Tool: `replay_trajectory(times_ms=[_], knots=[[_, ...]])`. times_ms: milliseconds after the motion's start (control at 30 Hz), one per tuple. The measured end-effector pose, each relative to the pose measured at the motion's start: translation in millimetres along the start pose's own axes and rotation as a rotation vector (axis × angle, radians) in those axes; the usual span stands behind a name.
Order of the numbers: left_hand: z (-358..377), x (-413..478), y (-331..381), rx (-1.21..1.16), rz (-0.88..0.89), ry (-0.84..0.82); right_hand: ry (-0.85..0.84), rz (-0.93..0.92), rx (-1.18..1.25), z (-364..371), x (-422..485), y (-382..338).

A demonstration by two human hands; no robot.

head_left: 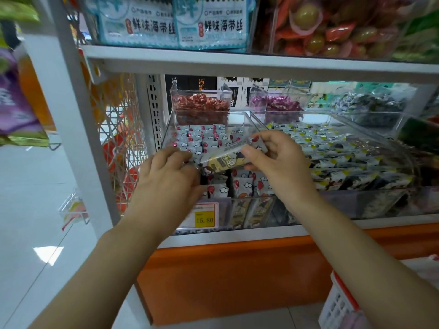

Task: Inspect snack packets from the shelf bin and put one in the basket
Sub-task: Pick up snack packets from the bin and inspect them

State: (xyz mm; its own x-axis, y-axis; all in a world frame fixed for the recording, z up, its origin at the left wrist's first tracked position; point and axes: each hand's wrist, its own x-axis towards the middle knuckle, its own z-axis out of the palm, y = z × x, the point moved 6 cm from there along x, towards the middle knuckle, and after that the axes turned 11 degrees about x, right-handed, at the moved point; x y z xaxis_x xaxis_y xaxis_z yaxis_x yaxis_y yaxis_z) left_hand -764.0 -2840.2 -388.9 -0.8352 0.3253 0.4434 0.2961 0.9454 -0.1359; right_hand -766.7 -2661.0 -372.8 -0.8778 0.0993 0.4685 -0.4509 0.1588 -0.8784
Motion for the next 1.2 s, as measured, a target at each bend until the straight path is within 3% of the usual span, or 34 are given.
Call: replay_trajectory(times_ms=[333,567,700,867,1067,1200], knots=[[0,0,-5,0.015,0.024,-0.019,-0.277,-0.138,-0.457,41,27,-17],[-4,0,-6,0.027,0.056,0.017,-0.446,-0.155,-0.641,79,32,-7],[-5,0,-12,-0.078,0.011,0.016,-0.443,-0.118,-0.653,84,32,1],[-11,1,-24,-0.191,-0.040,0.081,-0.627,-0.118,-0.787,93,23,17],[-11,3,-29,-0.186,-0.071,0.101,-0.428,-0.019,-0.466,72,46,11],[-12,5,-29,-0.180,-0.079,0.111,-0.453,-0.089,-0.579,83,56,14]])
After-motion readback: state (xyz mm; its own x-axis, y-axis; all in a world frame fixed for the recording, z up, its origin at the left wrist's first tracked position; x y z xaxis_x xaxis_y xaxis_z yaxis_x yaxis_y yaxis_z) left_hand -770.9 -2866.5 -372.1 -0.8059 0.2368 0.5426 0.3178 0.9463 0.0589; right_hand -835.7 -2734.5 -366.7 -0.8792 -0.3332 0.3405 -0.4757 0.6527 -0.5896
